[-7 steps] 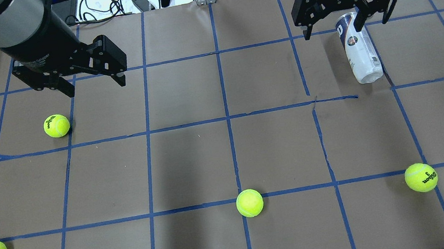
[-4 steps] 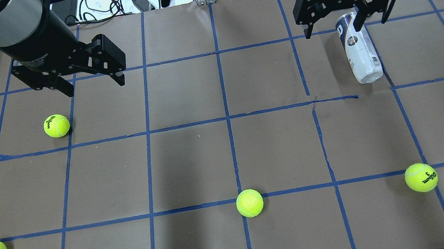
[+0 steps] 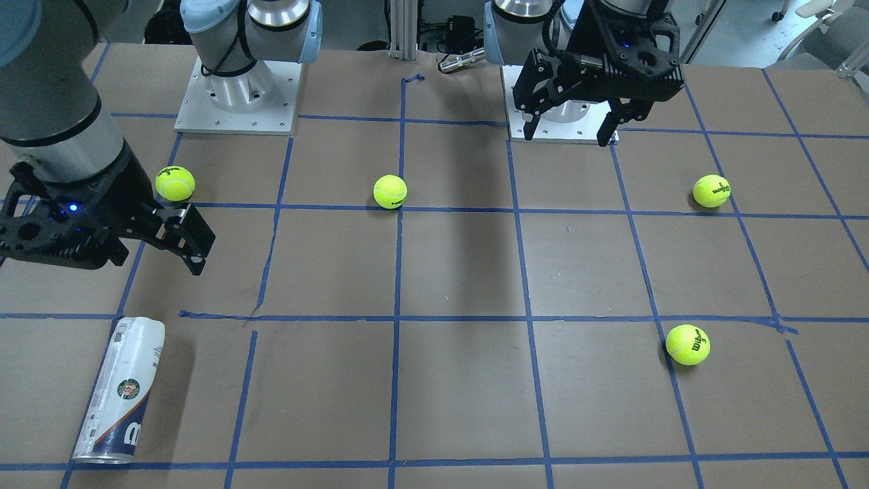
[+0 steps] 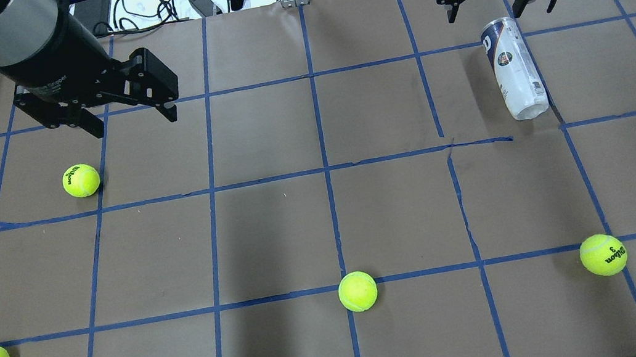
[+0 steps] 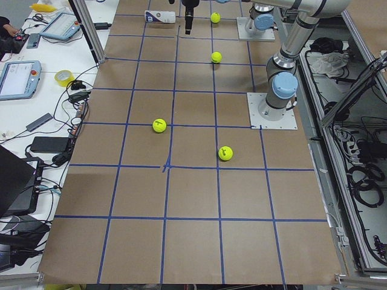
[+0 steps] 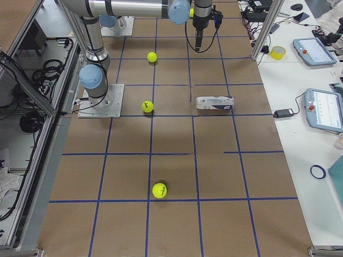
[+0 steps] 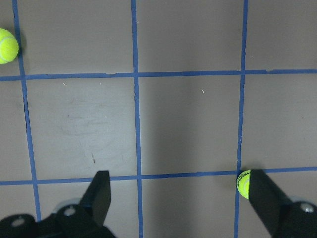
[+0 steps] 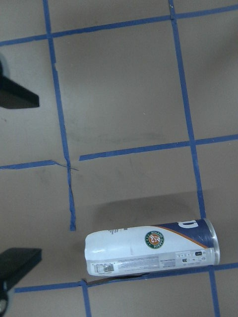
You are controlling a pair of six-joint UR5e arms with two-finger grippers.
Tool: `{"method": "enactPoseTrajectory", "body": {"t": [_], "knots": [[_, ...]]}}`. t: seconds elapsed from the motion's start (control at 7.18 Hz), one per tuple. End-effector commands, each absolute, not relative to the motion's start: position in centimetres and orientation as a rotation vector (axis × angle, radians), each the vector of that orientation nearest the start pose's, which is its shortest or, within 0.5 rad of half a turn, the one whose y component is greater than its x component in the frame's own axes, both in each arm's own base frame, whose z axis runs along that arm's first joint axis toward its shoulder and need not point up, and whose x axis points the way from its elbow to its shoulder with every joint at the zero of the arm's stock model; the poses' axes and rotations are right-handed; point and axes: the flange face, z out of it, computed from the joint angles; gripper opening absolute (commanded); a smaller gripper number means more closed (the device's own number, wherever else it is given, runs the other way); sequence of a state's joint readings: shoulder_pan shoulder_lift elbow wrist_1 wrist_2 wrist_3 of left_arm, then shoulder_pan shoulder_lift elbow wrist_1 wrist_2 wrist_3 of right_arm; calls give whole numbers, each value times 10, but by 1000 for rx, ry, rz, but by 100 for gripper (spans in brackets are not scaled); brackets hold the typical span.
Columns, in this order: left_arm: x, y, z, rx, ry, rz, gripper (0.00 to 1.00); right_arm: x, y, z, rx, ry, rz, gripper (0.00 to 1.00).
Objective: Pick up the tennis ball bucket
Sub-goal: 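Lower the right gripper over the upright white tennis ball can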
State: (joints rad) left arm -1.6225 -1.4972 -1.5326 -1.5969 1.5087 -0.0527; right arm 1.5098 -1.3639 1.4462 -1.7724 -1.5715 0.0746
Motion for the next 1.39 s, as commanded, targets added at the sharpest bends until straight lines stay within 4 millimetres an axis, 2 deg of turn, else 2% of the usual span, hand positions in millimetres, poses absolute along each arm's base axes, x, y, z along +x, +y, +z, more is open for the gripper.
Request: {"method": "enactPoseTrajectory", "body": {"t": [0.0,0.14,0.28,0.42,0.56,0.7,0.84,0.98,1.25], "knots": [[-162,-459,541,9,3198,-143,100,60,-627,423,267,3148,-150,100],[-161,-463,541,11,3182,-163,100,34,-644,397,300,3140,-91,100],[-157,-464,543,8,3145,-185,100,7,-671,368,311,3137,-57,100],[-157,-464,542,7,3140,-183,100,-9,-704,341,323,3131,-62,100],[-156,-464,542,5,3142,-183,100,-14,-730,320,316,3134,-59,100],[-157,-464,542,7,3145,-181,100,-19,-751,289,238,3146,-61,100],[-157,-464,542,8,3147,-181,100,-27,-765,259,192,3152,-93,100],[-157,-463,542,8,3145,-183,100,-32,-769,252,130,3164,-103,100],[-158,-464,542,8,3148,-183,100,-59,-770,216,101,3145,-28,100]]}}
